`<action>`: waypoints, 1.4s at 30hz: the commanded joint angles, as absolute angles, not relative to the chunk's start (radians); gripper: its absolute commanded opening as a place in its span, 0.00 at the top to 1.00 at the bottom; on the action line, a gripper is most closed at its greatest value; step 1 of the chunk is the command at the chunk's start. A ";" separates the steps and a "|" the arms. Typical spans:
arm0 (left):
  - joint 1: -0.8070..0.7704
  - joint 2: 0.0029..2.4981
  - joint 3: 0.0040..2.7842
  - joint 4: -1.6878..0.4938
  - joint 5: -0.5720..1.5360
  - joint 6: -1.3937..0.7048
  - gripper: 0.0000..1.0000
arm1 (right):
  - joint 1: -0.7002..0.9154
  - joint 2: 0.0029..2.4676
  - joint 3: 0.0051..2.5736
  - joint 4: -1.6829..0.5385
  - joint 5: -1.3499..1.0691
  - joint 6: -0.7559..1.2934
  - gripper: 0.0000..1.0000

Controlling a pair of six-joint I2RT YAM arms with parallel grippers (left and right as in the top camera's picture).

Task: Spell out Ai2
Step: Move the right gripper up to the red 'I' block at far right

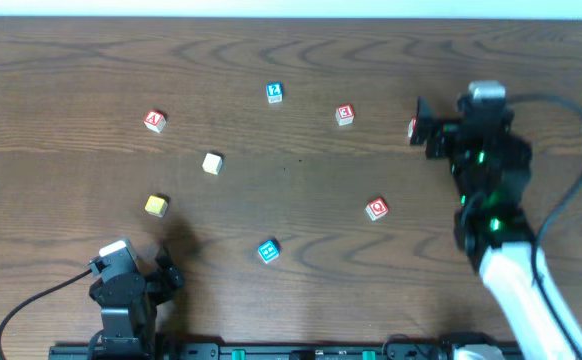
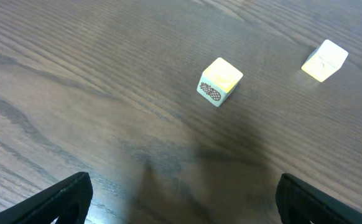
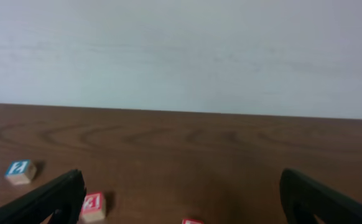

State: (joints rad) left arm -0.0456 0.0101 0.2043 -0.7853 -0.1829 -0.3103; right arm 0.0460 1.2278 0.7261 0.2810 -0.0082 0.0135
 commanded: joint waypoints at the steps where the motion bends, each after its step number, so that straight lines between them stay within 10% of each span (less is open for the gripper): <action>1: -0.039 0.004 0.178 -0.806 -0.183 -0.314 0.05 | -0.004 1.330 0.852 0.254 -0.126 0.035 0.01; 22: -0.039 0.004 0.178 -0.806 -0.182 -0.314 0.05 | -0.052 2.059 1.927 -0.719 -0.297 0.161 0.01; 42: -0.039 0.004 0.178 -0.806 -0.183 -0.314 0.05 | -0.028 2.245 1.968 -1.076 -0.160 0.175 0.01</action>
